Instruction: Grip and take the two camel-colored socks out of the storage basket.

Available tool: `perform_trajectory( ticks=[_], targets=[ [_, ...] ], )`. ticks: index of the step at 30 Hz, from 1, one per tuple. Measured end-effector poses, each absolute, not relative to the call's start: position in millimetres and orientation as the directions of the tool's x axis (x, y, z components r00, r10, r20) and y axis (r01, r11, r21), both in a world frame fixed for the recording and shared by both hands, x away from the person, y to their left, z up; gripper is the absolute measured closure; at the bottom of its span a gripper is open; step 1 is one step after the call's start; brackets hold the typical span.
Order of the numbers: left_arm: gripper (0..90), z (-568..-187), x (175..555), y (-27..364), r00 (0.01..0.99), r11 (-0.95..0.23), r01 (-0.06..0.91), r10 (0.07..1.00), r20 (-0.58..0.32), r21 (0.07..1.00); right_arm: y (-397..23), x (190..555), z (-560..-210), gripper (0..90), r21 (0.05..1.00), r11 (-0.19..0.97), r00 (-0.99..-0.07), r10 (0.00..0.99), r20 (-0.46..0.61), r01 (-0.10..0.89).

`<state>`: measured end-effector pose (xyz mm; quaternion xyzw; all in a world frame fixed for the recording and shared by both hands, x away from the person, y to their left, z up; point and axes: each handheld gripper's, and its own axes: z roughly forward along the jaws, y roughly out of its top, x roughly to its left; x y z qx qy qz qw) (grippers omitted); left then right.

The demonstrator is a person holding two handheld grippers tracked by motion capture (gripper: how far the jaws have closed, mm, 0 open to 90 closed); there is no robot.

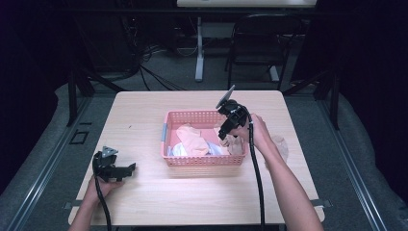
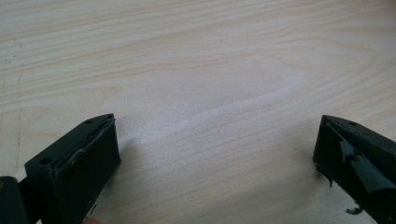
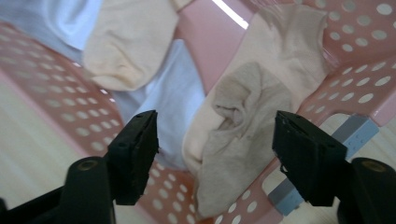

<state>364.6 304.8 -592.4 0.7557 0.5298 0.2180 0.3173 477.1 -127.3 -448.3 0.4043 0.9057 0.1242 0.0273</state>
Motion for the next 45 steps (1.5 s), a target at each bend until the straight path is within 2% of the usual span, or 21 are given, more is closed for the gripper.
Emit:
perform_trajectory(
  ticks=[4, 8, 14, 17, 22, 32, 34, 38, 45],
  targets=[
    [0.0, -592.4, 364.7, 304.8, 0.344, -0.237, 0.662, 0.939, -0.007, 0.711, -126.9, 481.8, -466.2, 36.1, 0.246, 0.622, -0.65, 0.758, 0.046, 0.743],
    [0.1, -592.4, 364.7, 304.8, 0.344, -0.237, 0.662, 0.939, -0.007, 0.711, -124.1, 484.9, -485.2, 38.5, 0.193, 0.644, -0.659, 0.752, 0.019, 0.74],
    [0.0, -592.4, 364.8, 304.9, 0.345, -0.239, 0.662, 0.938, -0.006, 0.711, -123.7, 485.6, -503.6, 42.7, 0.173, 0.635, -0.645, 0.764, 0.005, 0.753],
    [0.1, -592.5, 364.8, 304.9, 0.345, -0.238, 0.662, 0.939, -0.007, 0.711, -123.7, 485.6, -507.6, 46.3, 0.156, 0.624, -0.636, 0.771, 0.034, 0.765],
    [0.1, -592.5, 364.8, 304.9, 0.345, -0.239, 0.662, 0.938, -0.006, 0.711, -123.7, 487.6, -511.9, 48.5, 0.115, 0.633, -0.636, 0.772, -0.015, 0.766],
    [0.1, -592.3, 364.7, 305.1, 0.347, -0.242, 0.662, 0.938, -0.004, 0.709, -120.4, 488.1, -526.9, 57.6, 0.071, 0.612, -0.611, 0.791, -0.034, 0.788],
    [0.1, -592.4, 364.8, 304.9, 0.345, -0.238, 0.662, 0.939, -0.007, 0.711, -119.4, 488.2, -528.7, 63.0, 0.073, 0.613, -0.611, 0.79, -0.041, 0.787],
    [0.1, -592.4, 364.8, 304.9, 0.345, -0.239, 0.662, 0.938, -0.006, 0.711, -116.8, 488.3, -529.3, 79.4, 0.044, 0.632, -0.629, 0.775, -0.062, 0.774],
    [0.1, -592.4, 364.8, 304.9, 0.345, -0.239, 0.662, 0.939, -0.006, 0.711, -118.1, 484.5, -516.8, 86.7, 0.071, 0.638, -0.638, 0.77, -0.031, 0.767]
  ],
)
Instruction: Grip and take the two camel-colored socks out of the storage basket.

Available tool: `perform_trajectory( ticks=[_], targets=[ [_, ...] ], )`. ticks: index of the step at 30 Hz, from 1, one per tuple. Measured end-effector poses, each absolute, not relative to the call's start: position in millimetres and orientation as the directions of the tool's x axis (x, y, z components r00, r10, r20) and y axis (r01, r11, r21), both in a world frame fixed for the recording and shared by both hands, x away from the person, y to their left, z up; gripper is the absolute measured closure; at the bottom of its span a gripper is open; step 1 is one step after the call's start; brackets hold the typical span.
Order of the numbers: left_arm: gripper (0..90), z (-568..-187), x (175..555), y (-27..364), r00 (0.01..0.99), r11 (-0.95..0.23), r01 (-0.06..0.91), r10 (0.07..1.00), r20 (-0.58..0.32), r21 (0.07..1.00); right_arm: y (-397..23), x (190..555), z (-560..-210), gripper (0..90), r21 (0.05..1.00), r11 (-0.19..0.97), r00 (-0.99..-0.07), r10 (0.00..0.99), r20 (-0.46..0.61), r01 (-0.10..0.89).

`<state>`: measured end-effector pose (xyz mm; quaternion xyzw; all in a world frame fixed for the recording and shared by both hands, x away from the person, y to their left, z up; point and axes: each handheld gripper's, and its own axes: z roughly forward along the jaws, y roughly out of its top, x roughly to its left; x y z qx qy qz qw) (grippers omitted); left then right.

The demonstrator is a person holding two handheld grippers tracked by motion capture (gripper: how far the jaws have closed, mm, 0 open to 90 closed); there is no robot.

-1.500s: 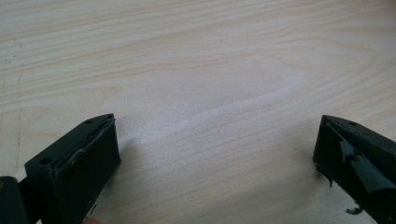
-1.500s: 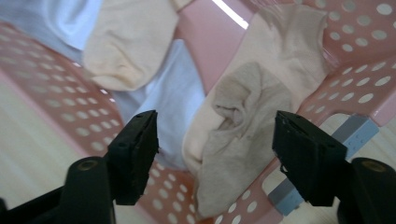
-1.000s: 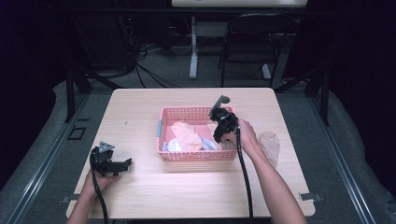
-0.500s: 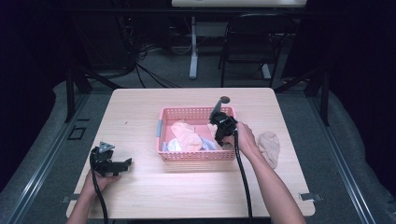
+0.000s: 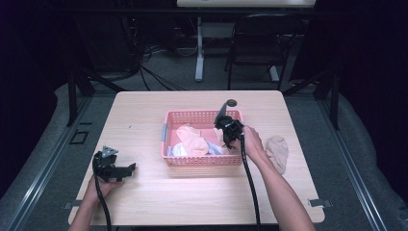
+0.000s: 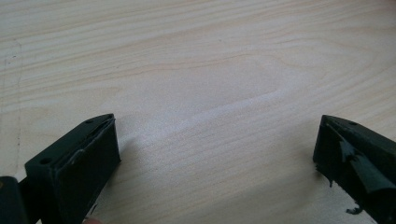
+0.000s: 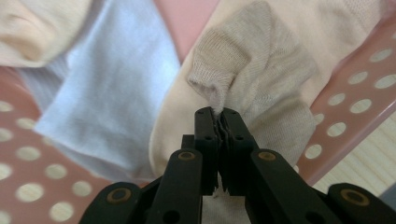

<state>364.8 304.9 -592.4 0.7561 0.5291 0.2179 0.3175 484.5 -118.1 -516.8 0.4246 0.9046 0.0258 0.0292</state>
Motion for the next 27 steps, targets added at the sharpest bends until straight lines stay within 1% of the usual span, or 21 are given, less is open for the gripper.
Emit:
perform_trajectory(
  ticks=[1, 4, 6, 17, 20, 27],
  targets=[
    [0.1, -592.4, 364.8, 304.9, 0.345, -0.239, 0.662, 0.938, -0.006, 0.711, -118.2, 482.9, -517.3, 86.8, 0.098, 0.627, -0.628, 0.778, -0.025, 0.773],
    [0.1, -592.3, 364.8, 305.1, 0.347, -0.241, 0.662, 0.938, -0.004, 0.709, -119.2, 481.8, -508.8, 86.9, 0.096, 0.642, -0.644, 0.765, -0.02, 0.76],
    [0.1, -592.5, 364.7, 304.9, 0.345, -0.238, 0.662, 0.939, -0.007, 0.711, -120.4, 480.8, -503.8, 87.2, 0.123, 0.631, -0.635, 0.773, -0.006, 0.766],
    [0.1, -592.4, 364.8, 304.9, 0.345, -0.239, 0.662, 0.938, -0.006, 0.711, -123.4, 472.6, -475.0, 87.6, 0.167, 0.637, -0.645, 0.764, -0.013, 0.752],
    [0.1, -592.5, 364.7, 304.9, 0.345, -0.238, 0.662, 0.939, -0.007, 0.711, -125.3, 470.7, -466.8, 87.6, 0.196, 0.628, -0.638, 0.77, -0.01, 0.753],
    [0.1, -592.4, 364.5, 304.7, 0.343, -0.237, 0.663, 0.939, -0.006, 0.71, -127.8, 468.7, -442.5, 87.7, 0.233, 0.625, -0.642, 0.767, -0.005, 0.745]
  ],
)
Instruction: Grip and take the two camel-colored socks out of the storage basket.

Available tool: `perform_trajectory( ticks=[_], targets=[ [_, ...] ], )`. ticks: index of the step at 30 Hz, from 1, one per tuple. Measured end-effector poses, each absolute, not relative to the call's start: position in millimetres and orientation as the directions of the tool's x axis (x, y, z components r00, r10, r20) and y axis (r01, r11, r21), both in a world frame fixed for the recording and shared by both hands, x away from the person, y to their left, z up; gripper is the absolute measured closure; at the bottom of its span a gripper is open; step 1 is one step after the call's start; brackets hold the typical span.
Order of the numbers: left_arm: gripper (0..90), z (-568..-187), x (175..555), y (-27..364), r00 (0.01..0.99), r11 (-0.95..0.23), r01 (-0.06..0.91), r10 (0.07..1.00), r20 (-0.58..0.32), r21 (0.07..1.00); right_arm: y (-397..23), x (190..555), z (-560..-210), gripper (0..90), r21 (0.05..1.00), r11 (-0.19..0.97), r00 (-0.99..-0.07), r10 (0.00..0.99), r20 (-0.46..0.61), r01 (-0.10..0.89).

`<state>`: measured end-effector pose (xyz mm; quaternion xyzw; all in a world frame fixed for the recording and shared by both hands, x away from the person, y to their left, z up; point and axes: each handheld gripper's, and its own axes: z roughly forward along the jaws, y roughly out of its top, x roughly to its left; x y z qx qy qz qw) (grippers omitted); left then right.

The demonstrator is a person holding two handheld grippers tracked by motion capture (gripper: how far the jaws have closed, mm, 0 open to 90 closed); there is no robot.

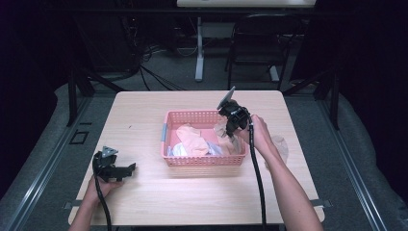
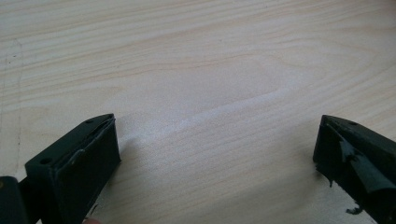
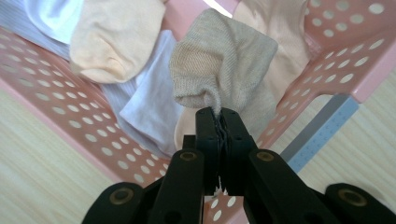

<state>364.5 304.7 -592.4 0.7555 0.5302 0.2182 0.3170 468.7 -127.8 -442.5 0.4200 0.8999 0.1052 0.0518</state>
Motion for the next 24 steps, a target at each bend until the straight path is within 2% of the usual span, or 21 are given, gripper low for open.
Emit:
perform_trajectory(
  ticks=[24],
  targets=[
    [0.1, -592.3, 364.1, 304.5, 0.34, -0.235, 0.664, 0.941, -0.007, 0.71, -116.4, 465.6, -374.2, 87.9, 0.32, 0.641, -0.667, 0.744, -0.036, 0.698]
  ],
)
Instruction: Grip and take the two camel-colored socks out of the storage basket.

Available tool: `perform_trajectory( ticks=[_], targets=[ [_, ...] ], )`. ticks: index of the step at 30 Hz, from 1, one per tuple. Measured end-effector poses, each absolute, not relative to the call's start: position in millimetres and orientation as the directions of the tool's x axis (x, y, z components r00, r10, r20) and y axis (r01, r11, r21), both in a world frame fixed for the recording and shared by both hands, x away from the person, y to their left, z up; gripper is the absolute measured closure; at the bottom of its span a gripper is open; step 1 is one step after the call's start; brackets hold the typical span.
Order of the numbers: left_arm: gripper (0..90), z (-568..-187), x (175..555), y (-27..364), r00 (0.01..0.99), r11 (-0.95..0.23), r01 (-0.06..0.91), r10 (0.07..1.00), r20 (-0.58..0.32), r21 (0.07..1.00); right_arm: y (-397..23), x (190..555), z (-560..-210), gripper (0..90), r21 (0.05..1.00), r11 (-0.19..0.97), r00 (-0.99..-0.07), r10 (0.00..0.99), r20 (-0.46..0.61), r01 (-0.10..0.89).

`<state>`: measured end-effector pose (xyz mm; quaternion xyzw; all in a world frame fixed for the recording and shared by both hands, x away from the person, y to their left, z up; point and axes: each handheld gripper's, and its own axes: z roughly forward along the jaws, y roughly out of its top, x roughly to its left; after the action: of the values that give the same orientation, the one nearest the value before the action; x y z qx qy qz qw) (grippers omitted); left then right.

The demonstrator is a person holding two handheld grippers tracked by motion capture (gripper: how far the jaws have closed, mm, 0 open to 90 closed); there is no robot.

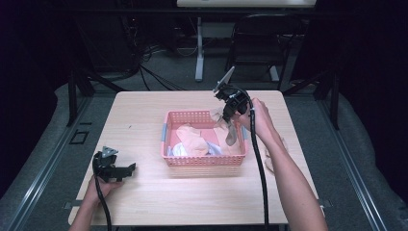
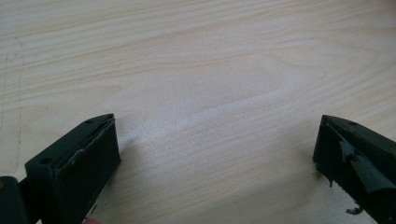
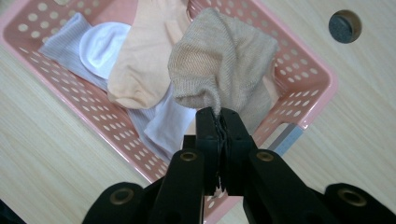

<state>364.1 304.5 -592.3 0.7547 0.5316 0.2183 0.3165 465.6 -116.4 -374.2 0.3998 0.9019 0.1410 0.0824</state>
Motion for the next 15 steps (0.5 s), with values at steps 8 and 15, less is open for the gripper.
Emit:
perform_trajectory(
  ticks=[8, 15],
  targets=[
    [0.0, -592.4, 364.4, 304.5, 0.344, -0.238, 0.663, 0.939, -0.007, 0.71, -113.1, 461.0, -347.9, 87.8, 0.352, 0.648, -0.673, 0.737, -0.063, 0.676],
    [0.1, -592.4, 364.4, 304.5, 0.344, -0.238, 0.663, 0.939, -0.007, 0.71, -122.4, 456.4, -341.5, 87.8, 0.363, 0.639, -0.667, 0.742, -0.061, 0.678]
  ],
)
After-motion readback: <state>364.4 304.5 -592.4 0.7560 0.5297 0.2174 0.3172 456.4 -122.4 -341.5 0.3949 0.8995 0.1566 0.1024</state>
